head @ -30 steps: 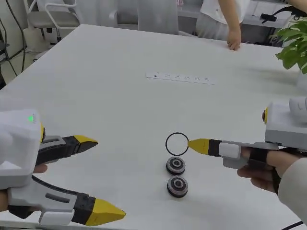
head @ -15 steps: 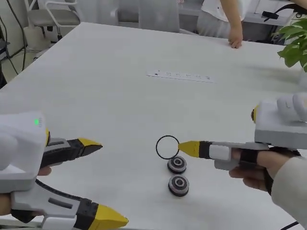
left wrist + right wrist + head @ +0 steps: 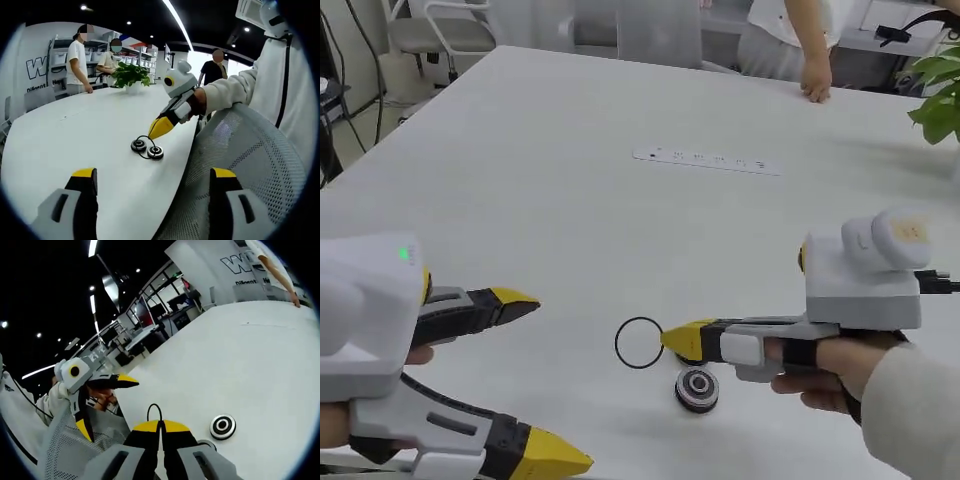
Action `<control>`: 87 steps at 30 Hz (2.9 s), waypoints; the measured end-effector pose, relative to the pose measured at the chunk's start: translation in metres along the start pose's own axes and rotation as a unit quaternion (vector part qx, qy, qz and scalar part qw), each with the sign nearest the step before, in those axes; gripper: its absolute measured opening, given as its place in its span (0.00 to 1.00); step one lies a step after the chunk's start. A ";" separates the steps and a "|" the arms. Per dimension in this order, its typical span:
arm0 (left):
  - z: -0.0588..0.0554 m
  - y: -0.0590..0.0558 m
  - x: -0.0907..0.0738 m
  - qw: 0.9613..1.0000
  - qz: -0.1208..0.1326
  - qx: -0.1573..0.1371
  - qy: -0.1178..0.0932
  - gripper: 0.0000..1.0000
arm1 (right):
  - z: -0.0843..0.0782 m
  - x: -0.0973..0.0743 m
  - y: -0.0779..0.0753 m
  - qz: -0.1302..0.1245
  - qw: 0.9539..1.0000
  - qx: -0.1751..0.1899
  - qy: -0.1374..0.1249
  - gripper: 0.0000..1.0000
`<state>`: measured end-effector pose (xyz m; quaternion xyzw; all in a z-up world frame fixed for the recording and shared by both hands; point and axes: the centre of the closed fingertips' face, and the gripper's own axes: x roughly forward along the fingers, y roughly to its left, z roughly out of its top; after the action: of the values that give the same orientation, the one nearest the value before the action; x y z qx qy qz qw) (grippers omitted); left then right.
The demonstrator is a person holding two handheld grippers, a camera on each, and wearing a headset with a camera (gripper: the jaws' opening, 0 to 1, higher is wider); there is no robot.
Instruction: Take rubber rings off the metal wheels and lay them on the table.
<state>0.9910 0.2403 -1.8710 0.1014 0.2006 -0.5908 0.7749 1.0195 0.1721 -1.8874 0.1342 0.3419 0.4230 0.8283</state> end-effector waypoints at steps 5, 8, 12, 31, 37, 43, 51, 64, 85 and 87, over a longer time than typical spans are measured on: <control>0.001 0.001 0.000 1.000 0.002 0.000 -0.001 0.91 | -0.013 0.007 -0.004 -0.010 1.000 -0.008 0.021 0.00; 0.001 0.001 0.000 1.000 0.003 0.001 -0.001 0.91 | -0.017 0.010 -0.008 -0.019 0.999 -0.014 0.028 0.00; 0.001 0.001 0.000 1.000 0.003 0.000 -0.002 0.91 | -0.022 0.012 -0.015 -0.030 0.999 -0.017 0.036 0.00; -0.001 0.001 0.000 1.000 0.000 -0.001 0.003 0.90 | -0.042 0.019 -0.033 -0.064 0.994 -0.057 0.064 0.00; -0.001 0.000 0.000 1.000 0.000 -0.003 0.002 0.89 | -0.044 0.021 -0.032 -0.062 0.993 -0.072 0.066 0.00; -0.002 0.000 0.000 1.000 0.001 -0.003 0.006 0.89 | -0.045 0.021 -0.032 -0.061 0.993 -0.076 0.070 0.02; -0.002 0.000 0.000 1.000 0.001 -0.003 0.007 0.89 | -0.045 0.021 -0.032 -0.062 0.991 -0.091 0.074 0.05; -0.004 -0.001 0.000 1.000 0.000 -0.003 0.009 0.89 | -0.035 0.017 -0.033 -0.069 0.990 -0.105 0.063 0.07; 0.010 -0.004 -0.003 1.000 -0.006 -0.004 -0.006 0.89 | 0.033 -0.016 -0.017 -0.055 0.989 -0.127 -0.051 0.09; 0.014 -0.005 -0.003 1.000 -0.007 0.003 -0.006 0.89 | 0.040 -0.022 -0.020 -0.058 0.989 -0.118 -0.067 0.11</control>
<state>0.9885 0.2359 -1.8563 0.0986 0.1949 -0.5973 0.7717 1.0501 0.1450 -1.8587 0.0436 0.2405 0.4019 0.8825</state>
